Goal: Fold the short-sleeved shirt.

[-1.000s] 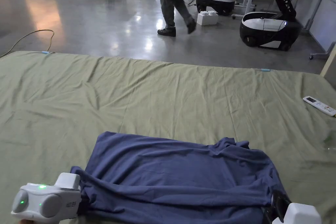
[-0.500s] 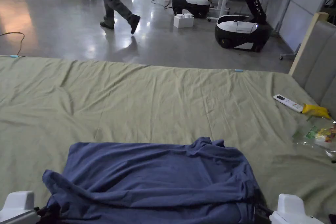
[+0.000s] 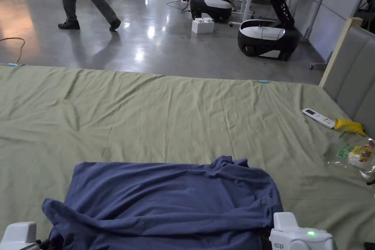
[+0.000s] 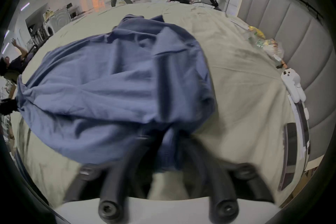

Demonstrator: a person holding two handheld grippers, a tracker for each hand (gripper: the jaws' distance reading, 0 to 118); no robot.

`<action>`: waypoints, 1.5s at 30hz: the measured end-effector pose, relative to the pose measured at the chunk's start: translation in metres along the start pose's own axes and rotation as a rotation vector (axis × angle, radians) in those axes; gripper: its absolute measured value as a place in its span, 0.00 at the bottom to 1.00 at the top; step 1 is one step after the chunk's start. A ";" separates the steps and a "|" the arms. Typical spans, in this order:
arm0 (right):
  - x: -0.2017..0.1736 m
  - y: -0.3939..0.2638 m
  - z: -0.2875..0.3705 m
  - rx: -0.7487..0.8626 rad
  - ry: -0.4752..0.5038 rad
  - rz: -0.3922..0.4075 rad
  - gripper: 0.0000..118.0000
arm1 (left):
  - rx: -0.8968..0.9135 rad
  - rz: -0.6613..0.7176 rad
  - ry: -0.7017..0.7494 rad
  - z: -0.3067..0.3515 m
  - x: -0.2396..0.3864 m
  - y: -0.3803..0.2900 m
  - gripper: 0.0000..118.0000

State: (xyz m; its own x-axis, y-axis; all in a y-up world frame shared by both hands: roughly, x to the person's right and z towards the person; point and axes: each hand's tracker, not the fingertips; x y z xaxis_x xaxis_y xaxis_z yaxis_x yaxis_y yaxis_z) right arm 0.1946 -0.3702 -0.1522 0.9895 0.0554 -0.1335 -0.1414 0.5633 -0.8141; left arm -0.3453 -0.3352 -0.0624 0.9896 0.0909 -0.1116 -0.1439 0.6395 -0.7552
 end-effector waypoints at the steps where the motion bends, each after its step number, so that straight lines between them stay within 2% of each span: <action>1: -0.006 -0.002 0.001 -0.002 -0.017 0.016 0.08 | -0.001 0.004 0.000 -0.001 0.000 -0.001 0.07; 2: -0.008 -0.003 0.002 -0.003 -0.067 0.048 0.08 | -0.001 0.005 0.000 0.003 0.003 -0.001 0.07; 3: -0.009 -0.004 0.004 -0.002 -0.056 0.041 0.08 | -0.001 0.006 -0.001 0.004 0.003 -0.001 0.07; 7: -0.004 -0.004 0.029 0.028 -0.050 -0.047 0.06 | 0.017 0.007 -0.019 0.016 0.003 0.003 0.06; 14: 0.005 0.017 0.096 0.108 -0.015 -0.090 0.06 | 0.063 0.004 -0.071 0.049 0.009 0.023 0.06; 23: 0.009 0.005 0.143 0.104 -0.037 -0.004 0.06 | 0.101 0.027 -0.085 0.100 -0.007 0.029 0.06; 29: 0.009 -0.053 0.148 0.018 -0.041 -0.014 0.06 | 0.056 -0.009 -0.052 0.118 -0.020 -0.011 0.06; 34: 0.003 -0.101 0.131 -0.077 -0.058 -0.010 0.06 | -0.030 -0.011 -0.032 0.104 -0.035 -0.045 0.06; 36: 0.000 -0.116 0.119 -0.116 -0.089 0.018 0.06 | -0.065 -0.037 -0.008 0.092 -0.035 -0.060 0.06; 45: -0.019 -0.135 0.101 -0.091 -0.148 0.087 0.08 | -0.120 -0.083 0.030 0.066 -0.028 -0.078 0.06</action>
State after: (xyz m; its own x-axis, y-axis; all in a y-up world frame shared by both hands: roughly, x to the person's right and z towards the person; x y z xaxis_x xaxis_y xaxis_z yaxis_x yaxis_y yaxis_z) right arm 0.1977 -0.3641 0.0173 0.9661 0.2249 -0.1265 -0.2219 0.4745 -0.8518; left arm -0.3617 -0.3375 0.0420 0.9978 0.0180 -0.0637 -0.0631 0.5480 -0.8341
